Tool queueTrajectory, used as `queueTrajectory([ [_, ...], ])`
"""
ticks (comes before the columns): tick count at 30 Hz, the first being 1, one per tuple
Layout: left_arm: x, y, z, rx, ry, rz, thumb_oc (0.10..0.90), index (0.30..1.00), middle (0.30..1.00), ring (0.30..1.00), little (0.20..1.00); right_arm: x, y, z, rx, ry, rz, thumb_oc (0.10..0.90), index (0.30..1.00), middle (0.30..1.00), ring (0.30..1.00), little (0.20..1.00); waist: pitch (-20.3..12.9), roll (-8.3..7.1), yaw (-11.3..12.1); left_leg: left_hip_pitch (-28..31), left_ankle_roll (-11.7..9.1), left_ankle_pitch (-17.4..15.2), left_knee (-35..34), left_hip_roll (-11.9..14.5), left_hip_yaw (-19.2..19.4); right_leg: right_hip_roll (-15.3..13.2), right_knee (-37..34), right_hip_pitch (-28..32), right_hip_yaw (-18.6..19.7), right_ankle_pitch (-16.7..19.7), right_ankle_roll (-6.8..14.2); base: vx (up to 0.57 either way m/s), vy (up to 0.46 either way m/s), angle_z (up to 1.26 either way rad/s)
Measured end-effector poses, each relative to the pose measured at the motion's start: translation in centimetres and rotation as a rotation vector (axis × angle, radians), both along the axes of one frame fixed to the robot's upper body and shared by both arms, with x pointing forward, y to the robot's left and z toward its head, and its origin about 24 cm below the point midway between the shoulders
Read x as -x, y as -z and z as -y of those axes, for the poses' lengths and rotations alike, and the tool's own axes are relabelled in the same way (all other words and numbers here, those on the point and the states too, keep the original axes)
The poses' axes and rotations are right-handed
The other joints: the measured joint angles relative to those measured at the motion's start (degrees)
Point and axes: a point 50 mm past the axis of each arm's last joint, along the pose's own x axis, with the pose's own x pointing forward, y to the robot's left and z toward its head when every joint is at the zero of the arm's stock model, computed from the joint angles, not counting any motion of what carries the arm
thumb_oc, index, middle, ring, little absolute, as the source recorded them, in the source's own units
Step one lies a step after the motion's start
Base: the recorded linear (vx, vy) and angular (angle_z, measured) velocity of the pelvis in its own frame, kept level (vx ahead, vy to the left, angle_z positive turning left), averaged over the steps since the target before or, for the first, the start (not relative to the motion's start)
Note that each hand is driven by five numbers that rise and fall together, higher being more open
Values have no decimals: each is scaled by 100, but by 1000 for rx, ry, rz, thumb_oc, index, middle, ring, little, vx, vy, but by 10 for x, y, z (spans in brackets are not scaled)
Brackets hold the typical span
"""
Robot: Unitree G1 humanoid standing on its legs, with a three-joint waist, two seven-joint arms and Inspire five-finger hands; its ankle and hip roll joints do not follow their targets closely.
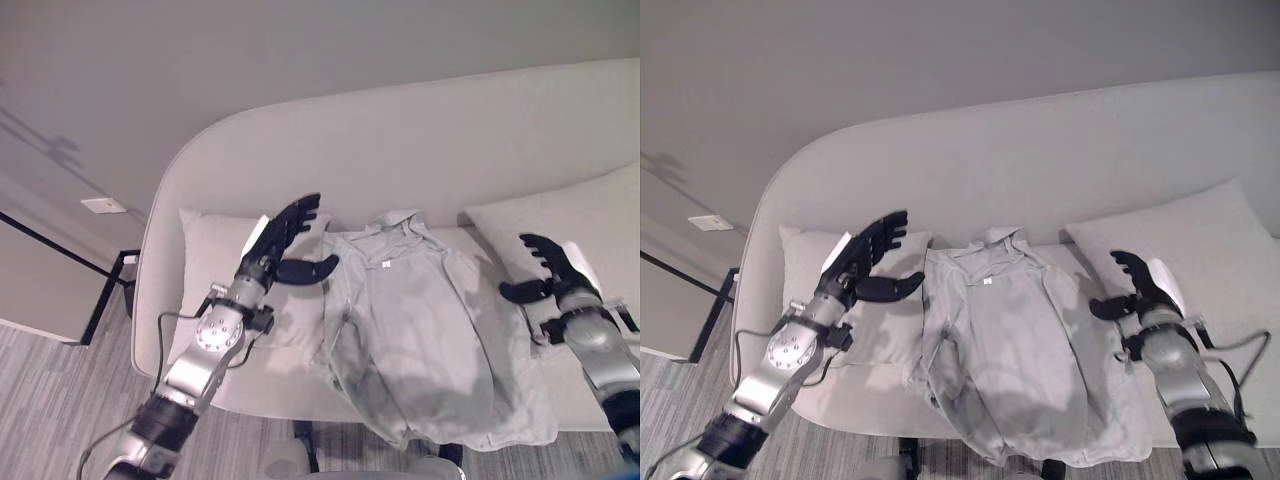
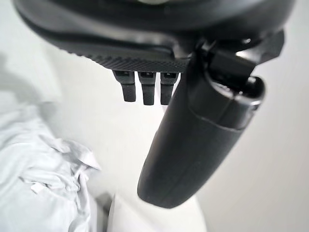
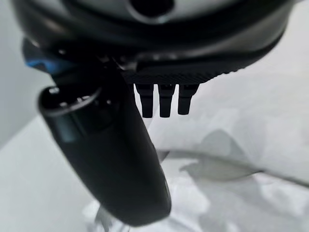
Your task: Hang the clothes on the sofa on the clothes rack.
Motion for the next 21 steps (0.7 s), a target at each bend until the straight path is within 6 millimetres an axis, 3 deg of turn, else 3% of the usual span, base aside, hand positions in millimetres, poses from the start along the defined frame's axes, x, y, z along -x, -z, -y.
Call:
queueTrajectory([
  [2, -7, -30, 23, -39, 87, 105, 800, 900, 900, 900, 900, -23, -26, -14, 22, -42, 54, 800, 900, 900, 900, 900, 250, -104, -10, -167, 47, 33, 4, -146, 28, -148, 2, -181, 31, 63, 52, -173, 87, -6],
  [3, -12, -45, 26, -45, 92, 162, 800, 900, 900, 900, 900, -39, -51, -20, 66, -46, 83, 800, 900, 900, 900, 900, 456, -191, -21, -227, 52, 32, 10, -197, 68, -211, 1, -315, 122, 102, 65, -162, 85, -15],
  [6, -21, -70, 34, -57, 87, 249, 800, 900, 900, 900, 900, -58, -127, -13, 71, 59, 252, 800, 900, 900, 900, 900, 705, -190, 44, -779, 149, 109, 40, -239, 80, -257, 1, -878, 197, 235, 64, -94, 76, -5],
  [7, -23, -70, 32, -57, 76, 245, 800, 900, 900, 900, 900, -57, -138, -10, 63, 83, 289, 800, 900, 900, 900, 900, 821, -193, 67, -780, 157, 115, 20, -241, 89, -257, 2, -886, 200, 238, 63, -44, 67, -2],
  [10, -27, -50, 12, -96, -10, 178, 800, 900, 900, 900, 900, -55, -139, -1, 80, 134, 272, 800, 900, 900, 900, 900, 923, -245, 236, -900, 165, 118, 10, -288, 60, -303, 2, -976, 141, 238, 63, -53, 64, 5],
  [13, -28, -54, 3, -91, -52, 196, 800, 900, 900, 900, 900, -52, -131, 9, 45, 185, 246, 800, 900, 900, 900, 900, 1090, -285, 338, -1119, 182, 116, 10, -339, 9, -356, 4, -1135, 58, 238, 63, -17, 52, 16],
  [19, -31, -59, -2, -80, -92, 211, 800, 900, 900, 900, 900, -54, -128, 2, 0, 142, 261, 800, 900, 900, 900, 900, 1205, -340, 327, -1356, 218, 117, 8, -428, -57, -449, 73, -1356, 13, 238, 64, 6, 47, 3],
  [20, -31, -60, -2, -67, -102, 213, 800, 900, 900, 900, 900, -57, -128, -5, -12, 116, 270, 800, 900, 900, 900, 900, 1220, -313, 348, -1386, 424, 271, 8, -332, -57, -469, 841, -1876, 174, 225, 65, 6, 12, -35],
  [21, -31, -60, 1, -55, -95, 214, 800, 900, 900, 900, 900, -56, -125, -3, -25, 121, 264, 800, 900, 900, 900, 900, 1232, -276, 312, -1361, 491, 322, 13, -257, -128, -401, 875, -2087, 330, 111, 55, -3, 9, -22],
])
